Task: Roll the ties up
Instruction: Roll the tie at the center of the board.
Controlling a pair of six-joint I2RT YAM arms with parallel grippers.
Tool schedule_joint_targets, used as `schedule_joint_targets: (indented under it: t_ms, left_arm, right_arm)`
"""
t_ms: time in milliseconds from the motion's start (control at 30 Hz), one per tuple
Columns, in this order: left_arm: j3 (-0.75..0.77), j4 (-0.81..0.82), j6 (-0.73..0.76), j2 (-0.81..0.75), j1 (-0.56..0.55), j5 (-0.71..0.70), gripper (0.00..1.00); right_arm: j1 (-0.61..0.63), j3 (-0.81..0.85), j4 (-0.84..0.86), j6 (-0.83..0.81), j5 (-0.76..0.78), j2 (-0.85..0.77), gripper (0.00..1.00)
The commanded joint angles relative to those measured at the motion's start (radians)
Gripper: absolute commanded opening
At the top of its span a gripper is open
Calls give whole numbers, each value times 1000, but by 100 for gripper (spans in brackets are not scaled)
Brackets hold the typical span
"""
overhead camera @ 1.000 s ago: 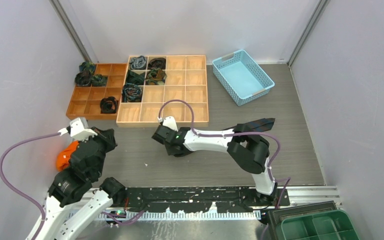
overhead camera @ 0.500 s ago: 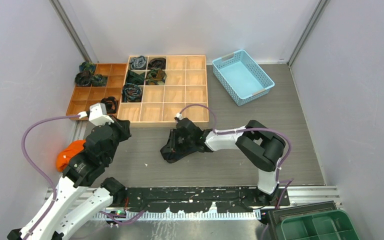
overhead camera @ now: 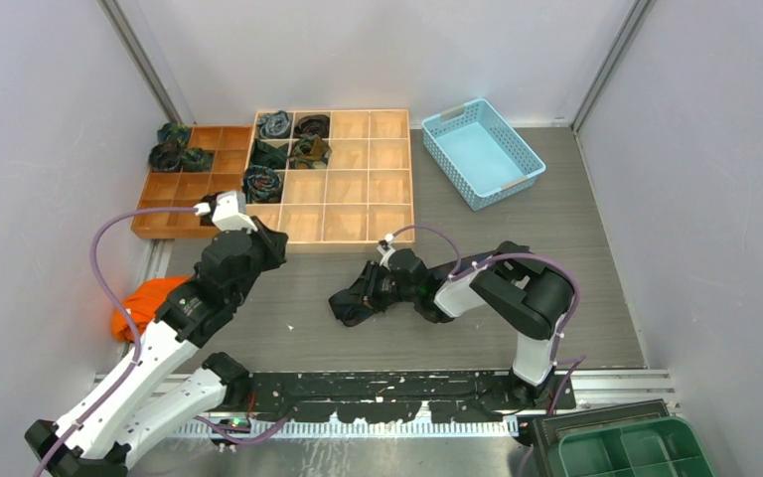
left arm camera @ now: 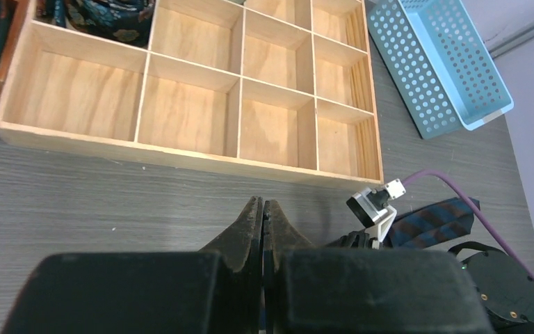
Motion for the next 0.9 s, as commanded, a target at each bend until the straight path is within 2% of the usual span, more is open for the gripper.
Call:
schedule_joint_targets:
  t_ms: [0, 367, 600, 767, 867]
  left_arm:
    - [-12, 113, 5, 21, 0, 47, 0]
    - [-30, 165, -1, 85, -25, 64, 0]
    - [-46, 194, -4, 119, -49, 69, 0]
    - [-72, 234, -4, 154, -56, 115, 0]
    - [-93, 271, -8, 198, -59, 156, 0]
  right_arm:
    - [-22, -43, 124, 24, 3, -58, 28]
    - [-80, -140, 121, -5, 12, -57, 28]
    - [-90, -145, -63, -117, 53, -129, 29]
    - [-86, -102, -317, -251, 113, -235, 49]
    - [-84, -71, -437, -316, 153, -293, 56]
